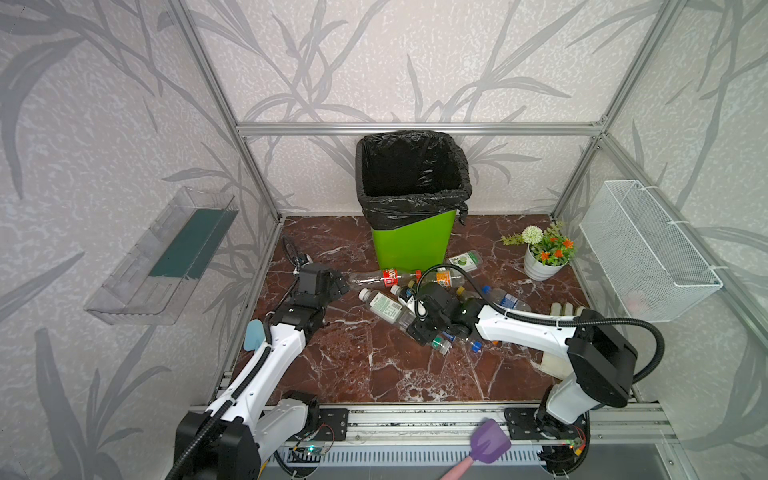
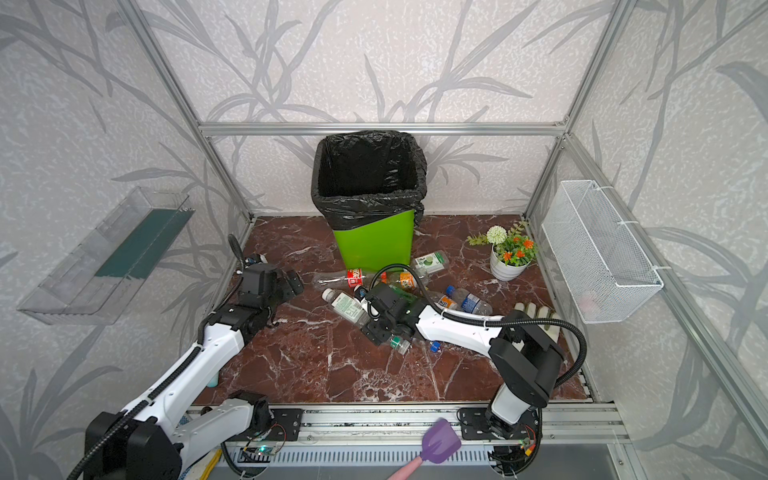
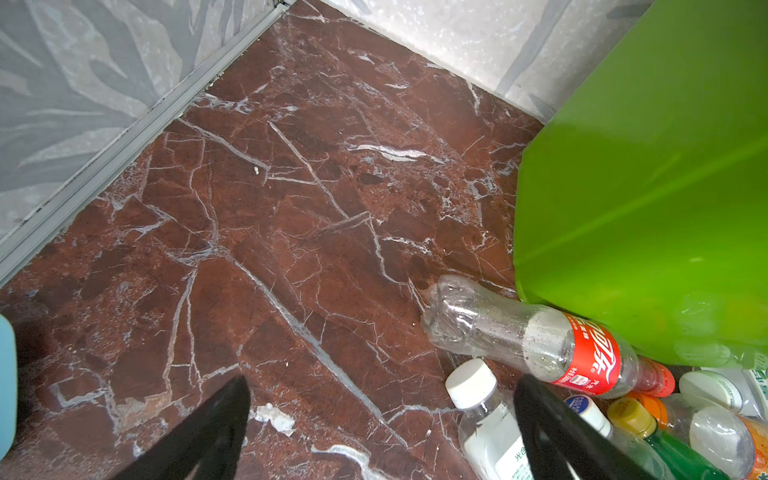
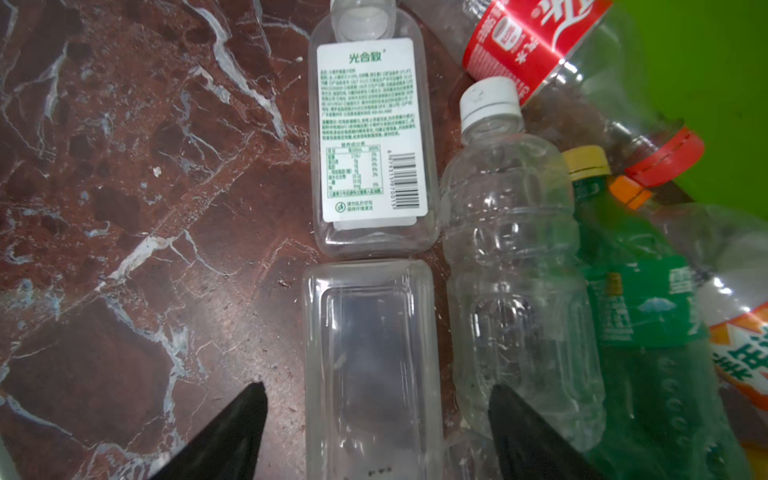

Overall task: Throw the plastic bottles in the bin
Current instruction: 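Grasp a clear square bottle with the right gripper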

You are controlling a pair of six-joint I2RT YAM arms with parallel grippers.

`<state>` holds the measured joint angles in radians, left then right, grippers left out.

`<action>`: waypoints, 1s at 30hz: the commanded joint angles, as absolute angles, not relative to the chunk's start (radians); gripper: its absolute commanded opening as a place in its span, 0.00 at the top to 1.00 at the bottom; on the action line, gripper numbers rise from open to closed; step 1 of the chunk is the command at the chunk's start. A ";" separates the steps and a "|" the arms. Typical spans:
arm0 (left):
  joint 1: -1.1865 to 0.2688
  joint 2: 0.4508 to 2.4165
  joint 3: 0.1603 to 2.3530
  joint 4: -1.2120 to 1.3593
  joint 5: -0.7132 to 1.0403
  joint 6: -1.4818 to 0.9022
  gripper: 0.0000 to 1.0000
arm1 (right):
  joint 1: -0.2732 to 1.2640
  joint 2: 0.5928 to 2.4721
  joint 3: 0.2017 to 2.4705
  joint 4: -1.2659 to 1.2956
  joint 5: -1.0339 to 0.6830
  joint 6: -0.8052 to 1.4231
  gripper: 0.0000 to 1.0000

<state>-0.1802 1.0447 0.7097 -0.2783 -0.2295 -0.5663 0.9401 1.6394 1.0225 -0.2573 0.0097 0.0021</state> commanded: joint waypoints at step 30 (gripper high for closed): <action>-0.141 0.999 0.661 -0.286 -0.249 -0.566 0.01 | 1.015 1.965 1.350 -0.658 0.003 -0.072 0.35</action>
<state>-0.1516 1.0164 0.6666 -0.2768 -0.2337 -0.5751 1.0077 1.9583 1.3281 -0.6044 -0.0006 -0.0586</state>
